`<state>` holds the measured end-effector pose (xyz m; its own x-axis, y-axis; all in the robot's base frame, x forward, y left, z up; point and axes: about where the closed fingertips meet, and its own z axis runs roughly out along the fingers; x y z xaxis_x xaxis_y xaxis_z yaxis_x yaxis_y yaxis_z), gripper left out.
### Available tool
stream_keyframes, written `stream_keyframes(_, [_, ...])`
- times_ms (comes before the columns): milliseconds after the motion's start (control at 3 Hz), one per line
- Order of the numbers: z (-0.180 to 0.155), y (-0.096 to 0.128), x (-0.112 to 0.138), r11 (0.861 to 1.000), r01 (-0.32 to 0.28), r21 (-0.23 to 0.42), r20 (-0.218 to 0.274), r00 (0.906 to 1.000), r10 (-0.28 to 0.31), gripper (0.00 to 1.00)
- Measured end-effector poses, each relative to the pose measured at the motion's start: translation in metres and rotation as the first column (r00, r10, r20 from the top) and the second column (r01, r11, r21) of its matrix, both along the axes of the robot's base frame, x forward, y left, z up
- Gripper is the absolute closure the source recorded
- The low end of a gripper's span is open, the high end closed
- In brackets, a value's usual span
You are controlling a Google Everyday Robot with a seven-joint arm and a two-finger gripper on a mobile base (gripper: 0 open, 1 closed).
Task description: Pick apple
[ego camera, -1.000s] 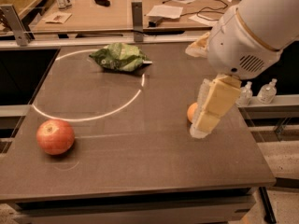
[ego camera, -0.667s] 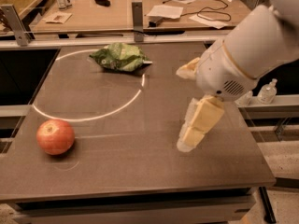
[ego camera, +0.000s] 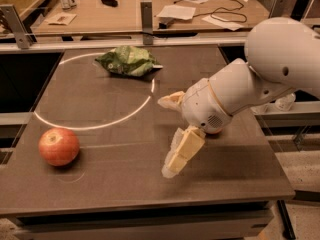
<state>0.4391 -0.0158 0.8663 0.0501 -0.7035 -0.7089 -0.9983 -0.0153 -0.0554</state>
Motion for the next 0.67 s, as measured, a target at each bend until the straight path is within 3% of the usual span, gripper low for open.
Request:
stream_keyframes(333, [0.0, 0.033, -0.003, 0.991, -0.105, 0.08, 0.028, 0.9943, 0.103, 0.0])
stream_keyframes(667, [-0.003, 0.058, -0.007, 0.981, -0.152, 0.119, 0.024, 0.9883, 0.151, 0.0])
